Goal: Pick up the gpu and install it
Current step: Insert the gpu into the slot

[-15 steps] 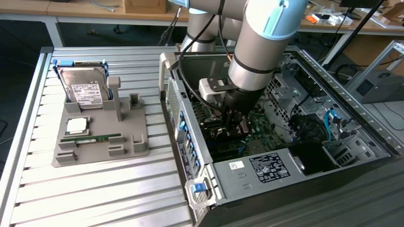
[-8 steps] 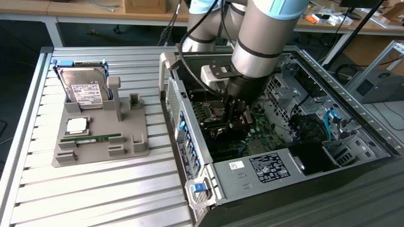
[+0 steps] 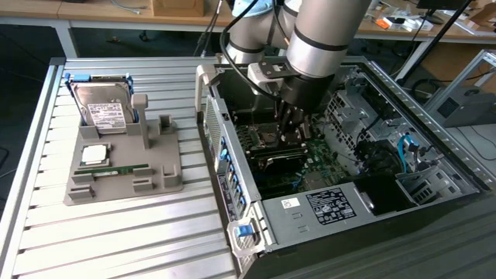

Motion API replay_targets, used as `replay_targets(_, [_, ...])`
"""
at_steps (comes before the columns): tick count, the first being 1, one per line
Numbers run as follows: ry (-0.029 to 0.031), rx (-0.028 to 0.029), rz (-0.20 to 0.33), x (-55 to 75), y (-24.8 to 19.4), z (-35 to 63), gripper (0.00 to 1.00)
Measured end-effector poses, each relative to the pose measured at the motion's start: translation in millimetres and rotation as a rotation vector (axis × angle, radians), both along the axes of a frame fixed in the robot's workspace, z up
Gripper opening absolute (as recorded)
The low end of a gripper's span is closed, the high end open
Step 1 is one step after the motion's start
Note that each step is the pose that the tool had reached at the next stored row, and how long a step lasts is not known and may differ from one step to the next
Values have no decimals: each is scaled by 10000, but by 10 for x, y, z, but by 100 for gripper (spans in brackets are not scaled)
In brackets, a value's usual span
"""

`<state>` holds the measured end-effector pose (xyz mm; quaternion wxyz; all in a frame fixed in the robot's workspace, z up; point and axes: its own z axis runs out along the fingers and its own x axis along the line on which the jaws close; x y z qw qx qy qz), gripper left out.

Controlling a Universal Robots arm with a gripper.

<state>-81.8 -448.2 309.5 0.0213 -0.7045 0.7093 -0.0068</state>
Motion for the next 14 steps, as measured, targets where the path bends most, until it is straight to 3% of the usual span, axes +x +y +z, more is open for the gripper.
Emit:
replay_targets(3, [69,-2,4,95,-14,-1,10])
replay_targets(11, [382,-2,4,447,-32,-13,10])
replay_targets(14, [396,-3,4,463,-32,-13,10])
